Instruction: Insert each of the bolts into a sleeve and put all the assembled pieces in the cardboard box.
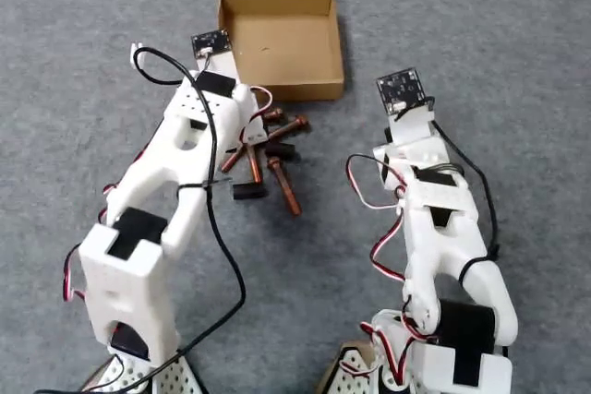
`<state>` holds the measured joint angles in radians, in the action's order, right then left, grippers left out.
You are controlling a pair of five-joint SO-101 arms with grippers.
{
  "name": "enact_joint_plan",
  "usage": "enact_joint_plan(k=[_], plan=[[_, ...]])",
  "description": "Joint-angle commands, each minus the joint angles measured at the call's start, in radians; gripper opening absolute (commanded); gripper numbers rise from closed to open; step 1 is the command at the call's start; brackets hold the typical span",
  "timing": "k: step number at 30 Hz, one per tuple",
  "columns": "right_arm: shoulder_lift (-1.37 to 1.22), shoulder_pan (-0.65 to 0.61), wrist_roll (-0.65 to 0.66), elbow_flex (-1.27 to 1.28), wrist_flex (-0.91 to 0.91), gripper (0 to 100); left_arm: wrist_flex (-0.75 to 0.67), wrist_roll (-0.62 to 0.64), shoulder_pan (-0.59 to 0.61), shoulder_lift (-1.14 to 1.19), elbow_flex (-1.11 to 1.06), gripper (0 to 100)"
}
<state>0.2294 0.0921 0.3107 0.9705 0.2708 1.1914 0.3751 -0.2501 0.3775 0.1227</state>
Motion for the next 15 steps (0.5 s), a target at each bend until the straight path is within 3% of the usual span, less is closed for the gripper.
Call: enact_joint_plan(k=[1,12,15], plan=[[0.002,-0.007,-0.009,-0.038,-0.021,0.1,-0.015,-0.028,-0.005,0.041,0.086,14],[0.002,-0.007,-0.009,-0.038,-0.021,0.2,-0.009,-0.028,0.014,0.219,0.322,13],[0.002,-0.005,-0.009,-0.038,-0.023,0.2,-0.008,-0.037,0.044,0.259,0.333,7]])
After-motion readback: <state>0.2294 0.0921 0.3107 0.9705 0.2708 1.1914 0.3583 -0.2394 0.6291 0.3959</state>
